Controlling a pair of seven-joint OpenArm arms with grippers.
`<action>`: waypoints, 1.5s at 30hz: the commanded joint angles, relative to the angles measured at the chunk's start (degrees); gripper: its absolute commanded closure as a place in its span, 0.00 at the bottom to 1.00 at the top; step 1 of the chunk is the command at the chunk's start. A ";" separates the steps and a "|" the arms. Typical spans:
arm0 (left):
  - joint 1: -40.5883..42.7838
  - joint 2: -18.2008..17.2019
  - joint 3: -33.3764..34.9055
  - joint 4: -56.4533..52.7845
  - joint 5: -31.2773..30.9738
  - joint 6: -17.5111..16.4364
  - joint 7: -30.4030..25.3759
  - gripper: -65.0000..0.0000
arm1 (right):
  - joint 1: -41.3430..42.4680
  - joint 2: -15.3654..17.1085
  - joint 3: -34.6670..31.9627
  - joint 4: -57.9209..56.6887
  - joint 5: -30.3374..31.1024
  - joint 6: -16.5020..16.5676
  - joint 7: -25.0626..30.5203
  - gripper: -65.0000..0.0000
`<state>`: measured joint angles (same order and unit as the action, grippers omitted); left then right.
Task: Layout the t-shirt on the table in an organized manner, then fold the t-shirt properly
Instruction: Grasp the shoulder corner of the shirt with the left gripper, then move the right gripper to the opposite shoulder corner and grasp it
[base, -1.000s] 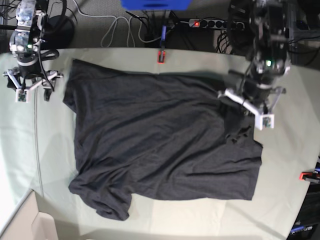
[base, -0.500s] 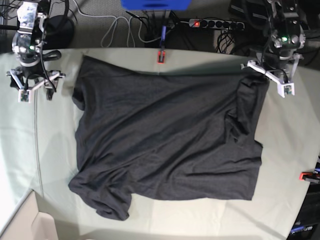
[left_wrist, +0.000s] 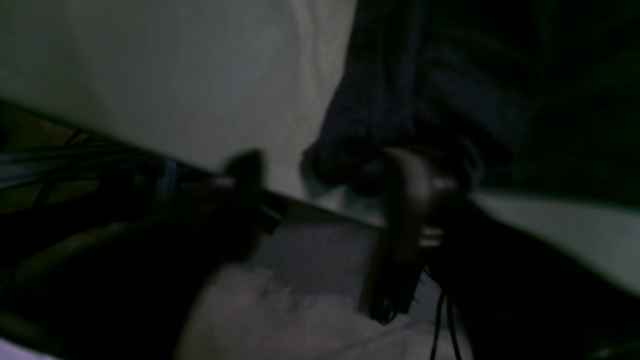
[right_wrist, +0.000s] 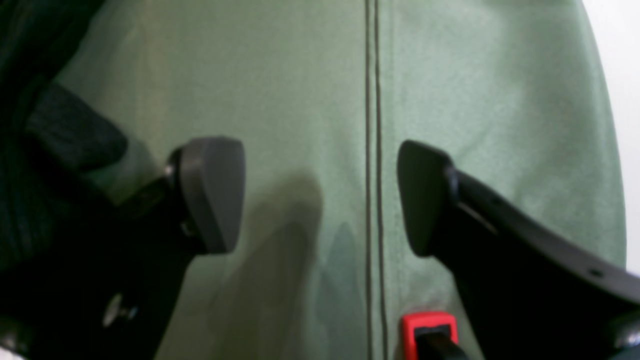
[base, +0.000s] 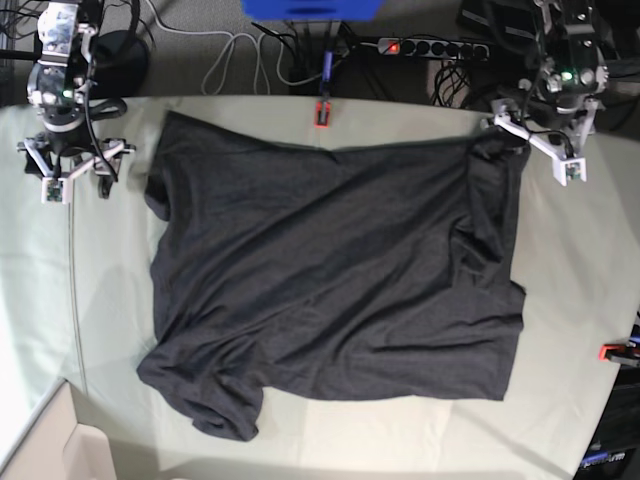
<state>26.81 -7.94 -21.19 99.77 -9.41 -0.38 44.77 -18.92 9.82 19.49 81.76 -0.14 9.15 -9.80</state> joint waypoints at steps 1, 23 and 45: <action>0.14 -0.63 -0.30 0.76 0.05 0.07 -0.69 0.29 | 0.06 0.77 0.51 1.19 0.19 -0.14 1.58 0.25; -3.64 -1.77 -0.22 -1.96 -0.22 0.07 -1.48 0.88 | -0.03 0.77 0.51 0.93 0.19 -0.14 1.50 0.25; -5.58 -2.21 -13.67 -4.07 0.05 0.07 -1.04 0.99 | -0.20 0.77 0.51 0.93 0.19 -0.14 1.23 0.25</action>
<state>20.95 -9.26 -34.35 94.72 -9.72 -0.73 44.51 -19.09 9.82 19.59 81.78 -0.14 9.15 -9.87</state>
